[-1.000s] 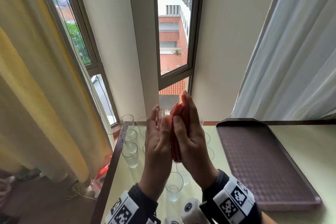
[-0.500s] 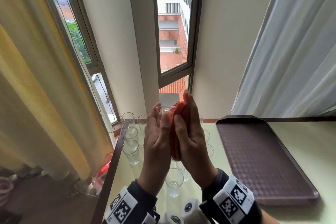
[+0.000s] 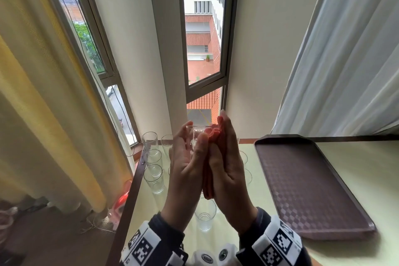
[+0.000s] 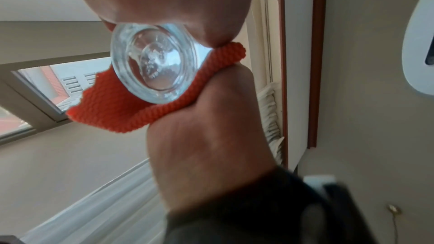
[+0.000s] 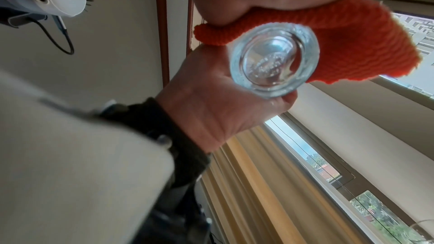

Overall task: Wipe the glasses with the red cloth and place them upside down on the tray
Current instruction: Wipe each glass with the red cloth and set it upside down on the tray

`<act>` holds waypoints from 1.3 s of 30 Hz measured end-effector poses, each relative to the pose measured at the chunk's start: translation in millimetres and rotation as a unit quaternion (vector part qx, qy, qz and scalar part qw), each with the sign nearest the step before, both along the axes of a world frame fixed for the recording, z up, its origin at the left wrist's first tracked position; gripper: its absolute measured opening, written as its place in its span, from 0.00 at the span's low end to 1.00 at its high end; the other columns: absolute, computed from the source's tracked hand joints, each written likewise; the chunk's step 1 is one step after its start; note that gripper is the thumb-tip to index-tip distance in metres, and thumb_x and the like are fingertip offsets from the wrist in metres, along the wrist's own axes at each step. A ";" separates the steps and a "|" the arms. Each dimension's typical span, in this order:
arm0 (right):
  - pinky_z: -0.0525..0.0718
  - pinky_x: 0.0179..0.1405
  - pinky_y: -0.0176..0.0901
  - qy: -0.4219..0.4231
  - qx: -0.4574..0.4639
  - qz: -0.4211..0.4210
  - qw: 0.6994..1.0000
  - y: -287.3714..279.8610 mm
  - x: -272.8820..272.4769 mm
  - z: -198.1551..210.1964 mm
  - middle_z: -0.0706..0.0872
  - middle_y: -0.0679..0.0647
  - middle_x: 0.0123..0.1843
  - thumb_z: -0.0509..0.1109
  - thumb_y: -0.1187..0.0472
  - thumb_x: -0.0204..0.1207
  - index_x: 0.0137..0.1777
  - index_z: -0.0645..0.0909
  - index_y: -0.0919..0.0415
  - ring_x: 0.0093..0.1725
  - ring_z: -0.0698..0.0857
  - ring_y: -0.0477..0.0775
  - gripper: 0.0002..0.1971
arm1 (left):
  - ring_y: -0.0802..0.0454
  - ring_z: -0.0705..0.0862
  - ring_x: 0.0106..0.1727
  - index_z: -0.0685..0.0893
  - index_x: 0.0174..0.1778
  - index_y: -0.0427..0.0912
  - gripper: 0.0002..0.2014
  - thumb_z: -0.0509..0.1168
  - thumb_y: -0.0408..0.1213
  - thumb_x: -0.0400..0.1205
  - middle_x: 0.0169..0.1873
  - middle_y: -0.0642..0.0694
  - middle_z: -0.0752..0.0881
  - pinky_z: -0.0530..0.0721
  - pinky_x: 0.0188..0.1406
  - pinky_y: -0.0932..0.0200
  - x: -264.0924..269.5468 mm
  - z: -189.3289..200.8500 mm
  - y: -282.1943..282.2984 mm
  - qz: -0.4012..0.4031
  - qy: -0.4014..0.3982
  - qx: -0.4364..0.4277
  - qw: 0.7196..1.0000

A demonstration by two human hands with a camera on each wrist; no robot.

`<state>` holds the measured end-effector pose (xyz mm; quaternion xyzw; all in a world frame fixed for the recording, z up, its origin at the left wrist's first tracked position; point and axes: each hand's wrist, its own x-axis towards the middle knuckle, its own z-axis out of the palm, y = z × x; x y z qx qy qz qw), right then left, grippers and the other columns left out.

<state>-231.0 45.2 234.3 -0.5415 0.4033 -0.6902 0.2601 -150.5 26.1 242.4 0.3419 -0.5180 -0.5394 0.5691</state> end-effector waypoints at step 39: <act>0.80 0.71 0.64 -0.118 0.073 0.032 0.990 1.5 -8.7 -3.1 0.84 0.50 0.70 0.66 0.39 0.77 0.73 0.75 0.41 0.70 0.83 0.56 0.24 | 0.60 0.86 0.63 0.66 0.75 0.69 0.32 0.63 0.66 0.74 0.63 0.54 0.84 0.86 0.65 0.53 -4.3 -18.7 10.6 0.034 -0.078 -0.021 0.996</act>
